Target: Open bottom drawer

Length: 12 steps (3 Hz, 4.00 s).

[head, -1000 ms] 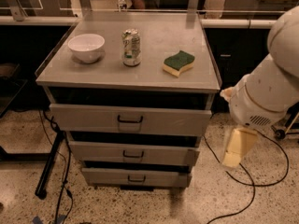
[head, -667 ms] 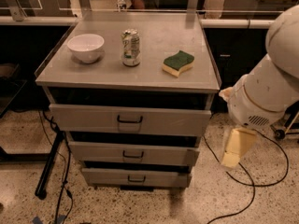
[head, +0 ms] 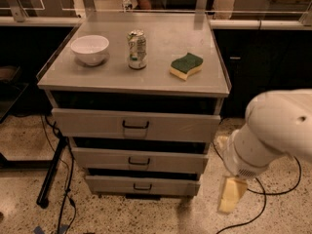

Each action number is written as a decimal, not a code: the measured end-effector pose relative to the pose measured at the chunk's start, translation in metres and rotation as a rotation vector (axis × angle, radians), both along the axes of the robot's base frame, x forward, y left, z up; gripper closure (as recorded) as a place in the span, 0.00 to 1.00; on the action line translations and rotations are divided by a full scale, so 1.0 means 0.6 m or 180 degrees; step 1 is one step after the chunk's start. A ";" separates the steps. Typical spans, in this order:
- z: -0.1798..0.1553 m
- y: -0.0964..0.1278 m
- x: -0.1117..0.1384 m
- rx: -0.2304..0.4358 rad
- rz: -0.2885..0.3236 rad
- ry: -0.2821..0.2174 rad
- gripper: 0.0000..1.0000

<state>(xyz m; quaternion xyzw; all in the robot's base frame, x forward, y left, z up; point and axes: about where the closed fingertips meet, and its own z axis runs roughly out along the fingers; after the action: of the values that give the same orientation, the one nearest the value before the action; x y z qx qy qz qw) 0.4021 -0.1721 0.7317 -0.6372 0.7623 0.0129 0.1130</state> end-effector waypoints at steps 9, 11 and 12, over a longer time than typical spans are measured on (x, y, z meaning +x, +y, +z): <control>-0.462 0.103 -0.004 0.0512 -0.0280 0.0650 0.00; -0.531 0.118 0.004 0.0720 -0.0374 0.0627 0.00; -0.618 0.145 0.060 0.0838 -0.0225 0.0696 0.00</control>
Offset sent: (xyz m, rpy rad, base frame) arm 0.0000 0.0034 -0.0417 0.0111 0.0315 0.0130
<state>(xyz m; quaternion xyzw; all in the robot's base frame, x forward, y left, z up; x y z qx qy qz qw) 0.4380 -0.0852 0.3607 -0.5844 0.7837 0.1778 0.1123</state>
